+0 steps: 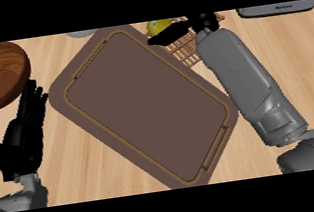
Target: Pick the lemon from the tray and place it in the tiered shelf
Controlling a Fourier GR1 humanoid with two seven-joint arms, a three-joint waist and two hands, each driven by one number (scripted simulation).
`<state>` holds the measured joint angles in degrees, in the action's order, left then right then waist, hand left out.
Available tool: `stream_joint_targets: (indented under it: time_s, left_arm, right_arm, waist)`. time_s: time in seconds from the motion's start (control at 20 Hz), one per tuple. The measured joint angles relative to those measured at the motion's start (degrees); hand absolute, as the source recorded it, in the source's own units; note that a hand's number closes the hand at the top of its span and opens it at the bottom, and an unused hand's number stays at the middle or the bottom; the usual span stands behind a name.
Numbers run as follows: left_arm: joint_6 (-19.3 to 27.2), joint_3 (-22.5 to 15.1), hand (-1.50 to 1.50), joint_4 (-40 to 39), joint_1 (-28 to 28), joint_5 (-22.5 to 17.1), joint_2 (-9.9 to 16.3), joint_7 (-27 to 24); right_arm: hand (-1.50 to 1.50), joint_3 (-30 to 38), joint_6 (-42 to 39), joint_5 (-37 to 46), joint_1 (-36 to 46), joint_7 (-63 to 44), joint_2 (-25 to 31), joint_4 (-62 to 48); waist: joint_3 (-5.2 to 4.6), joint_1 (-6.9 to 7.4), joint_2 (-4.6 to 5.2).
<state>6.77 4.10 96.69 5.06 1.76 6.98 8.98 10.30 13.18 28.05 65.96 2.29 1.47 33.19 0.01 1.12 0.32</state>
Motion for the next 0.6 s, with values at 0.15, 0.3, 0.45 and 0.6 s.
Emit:
stream_joint_targets:
  time_s: [0.15, 0.3, 0.45, 0.6]
  left_arm:
    - [-0.37, 0.54, 0.0, 0.96, -0.64, -0.43, 0.46, 0.59]
    - [-0.09, 0.45, 0.0, 1.13, -0.84, 0.0, 0.29, 0.81]
    - [0.01, 0.88, 0.0, 0.64, 0.44, -0.09, 0.6, 2.25]
    - [-0.26, 1.17, 0.0, 0.32, -0.3, -0.3, 0.59, 1.45]
  right_arm:
    - [-1.5, 1.94, -0.43, -2.76, 0.38, 0.61, 0.14, 1.96]
    - [-1.5, 3.47, -0.43, -4.73, -0.26, 0.47, 1.38, 3.87]
    - [-1.5, 5.26, -0.75, -6.44, -0.84, -1.73, 4.08, 6.36]
    - [-1.5, 7.31, -2.62, -8.27, -1.43, -5.28, 8.32, 8.54]
  waist:
    - [-0.01, -0.22, -0.16]
    - [-0.01, -0.47, -0.23]
    - [-0.01, -0.93, -0.36]
    - [-0.01, -1.28, -0.48]
